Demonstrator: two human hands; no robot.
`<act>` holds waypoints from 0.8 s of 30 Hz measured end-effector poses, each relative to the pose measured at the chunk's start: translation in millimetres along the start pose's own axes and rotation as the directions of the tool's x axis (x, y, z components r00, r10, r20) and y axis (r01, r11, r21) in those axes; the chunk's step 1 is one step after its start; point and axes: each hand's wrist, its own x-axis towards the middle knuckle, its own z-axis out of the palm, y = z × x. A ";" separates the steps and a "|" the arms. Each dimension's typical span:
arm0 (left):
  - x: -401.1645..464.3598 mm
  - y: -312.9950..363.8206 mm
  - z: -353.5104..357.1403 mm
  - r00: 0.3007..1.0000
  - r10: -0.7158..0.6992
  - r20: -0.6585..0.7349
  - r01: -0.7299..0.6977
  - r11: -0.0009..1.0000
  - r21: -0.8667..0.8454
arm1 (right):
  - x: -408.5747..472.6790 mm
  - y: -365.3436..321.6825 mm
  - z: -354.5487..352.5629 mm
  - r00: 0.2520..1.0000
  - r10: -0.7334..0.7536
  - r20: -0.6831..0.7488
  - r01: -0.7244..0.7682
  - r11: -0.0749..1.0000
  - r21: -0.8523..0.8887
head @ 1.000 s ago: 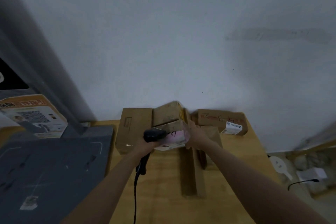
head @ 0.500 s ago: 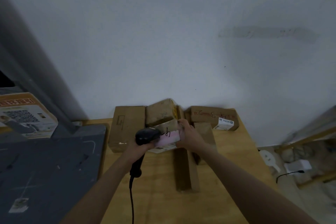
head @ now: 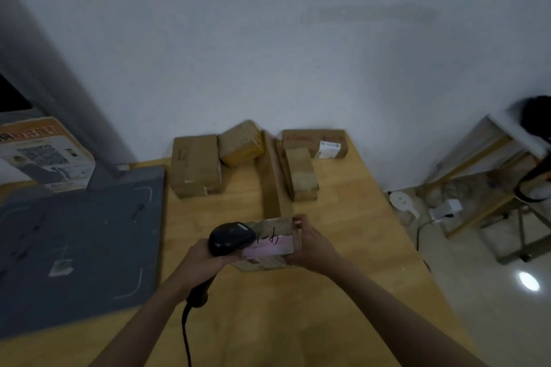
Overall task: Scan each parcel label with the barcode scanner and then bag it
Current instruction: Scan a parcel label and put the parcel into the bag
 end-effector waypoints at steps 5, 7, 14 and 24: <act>-45.4 -45.9 60.2 0.998 -0.024 0.062 0.019 0.996 0.086 | -73.3 53.4 47.6 0.996 0.089 0.022 -0.091 0.993 0.076; -55.4 -62.8 80.3 0.997 -0.008 0.077 -0.001 0.994 0.111 | -93.3 68.0 61.0 0.993 0.108 0.039 -0.111 0.990 0.091; -87.2 -97.6 123.7 0.999 0.003 0.050 -0.012 0.983 0.183 | -138.2 99.5 92.5 0.983 0.166 0.080 -0.173 0.981 0.091; -84.8 -84.8 127.2 0.999 -0.028 -0.033 0.031 0.995 0.098 | -131.5 118.5 75.2 0.959 0.225 0.174 -0.267 0.923 0.276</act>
